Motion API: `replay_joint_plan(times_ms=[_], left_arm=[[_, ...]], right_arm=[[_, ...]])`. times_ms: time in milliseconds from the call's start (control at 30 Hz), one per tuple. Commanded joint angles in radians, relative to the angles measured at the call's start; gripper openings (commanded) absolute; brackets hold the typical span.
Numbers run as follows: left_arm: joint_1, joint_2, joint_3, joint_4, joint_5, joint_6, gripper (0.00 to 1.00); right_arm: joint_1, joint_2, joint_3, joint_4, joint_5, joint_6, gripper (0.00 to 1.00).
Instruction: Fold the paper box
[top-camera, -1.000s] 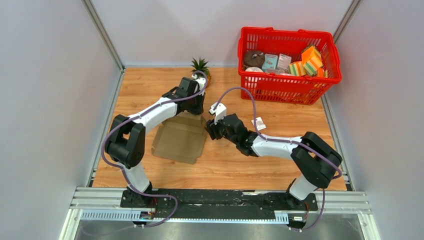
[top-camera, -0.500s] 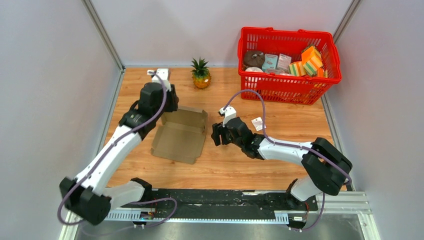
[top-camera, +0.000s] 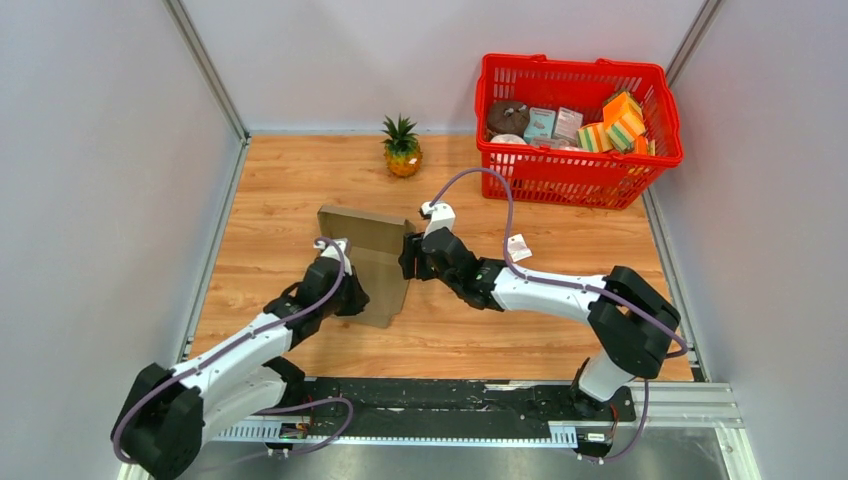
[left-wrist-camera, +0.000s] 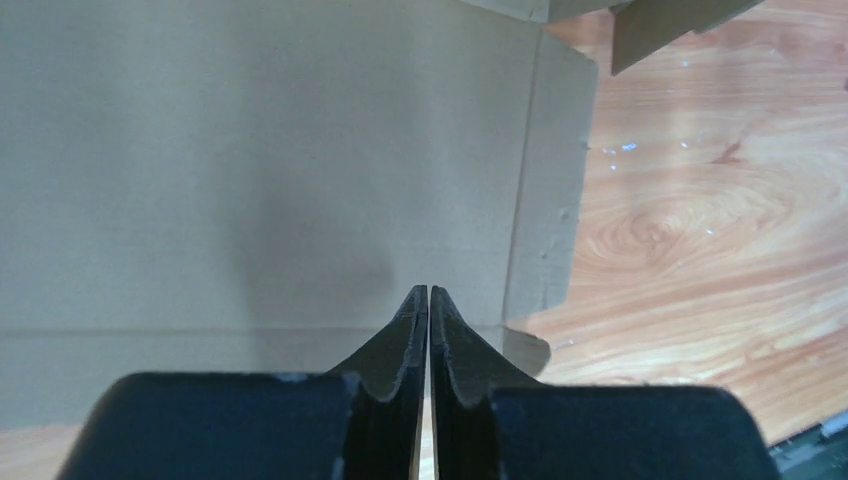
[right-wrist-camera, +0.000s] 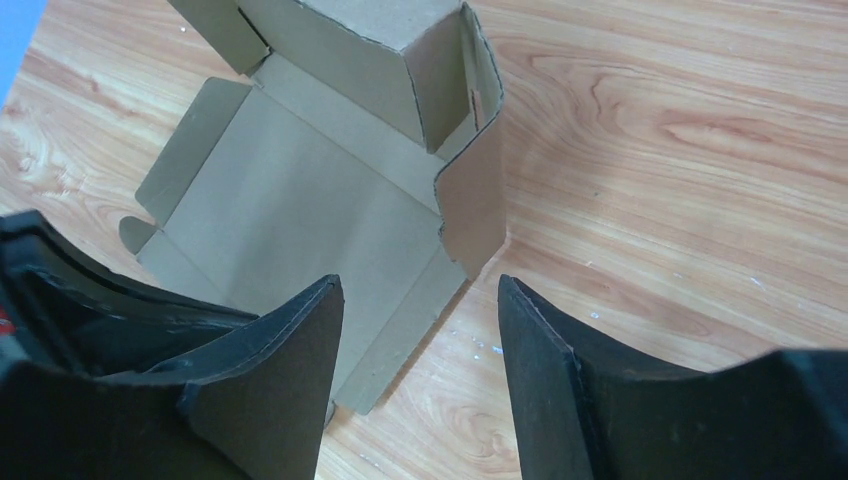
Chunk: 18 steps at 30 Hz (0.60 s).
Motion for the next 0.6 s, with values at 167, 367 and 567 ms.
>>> replay_joint_plan(times_ms=[167, 367, 567], left_arm=[[-0.108, 0.301, -0.07, 0.431, -0.059, -0.124, 0.07], [-0.171, 0.5, -0.041, 0.541, -0.043, -0.178, 0.06], [-0.191, 0.384, -0.033, 0.513, -0.03, -0.115, 0.08]], right_arm=[[-0.078, -0.144, -0.15, 0.093, -0.018, -0.152, 0.64], [-0.279, -0.203, -0.208, 0.127, -0.206, -0.184, 0.64], [-0.402, -0.161, -0.15, 0.069, -0.325, -0.245, 0.63]])
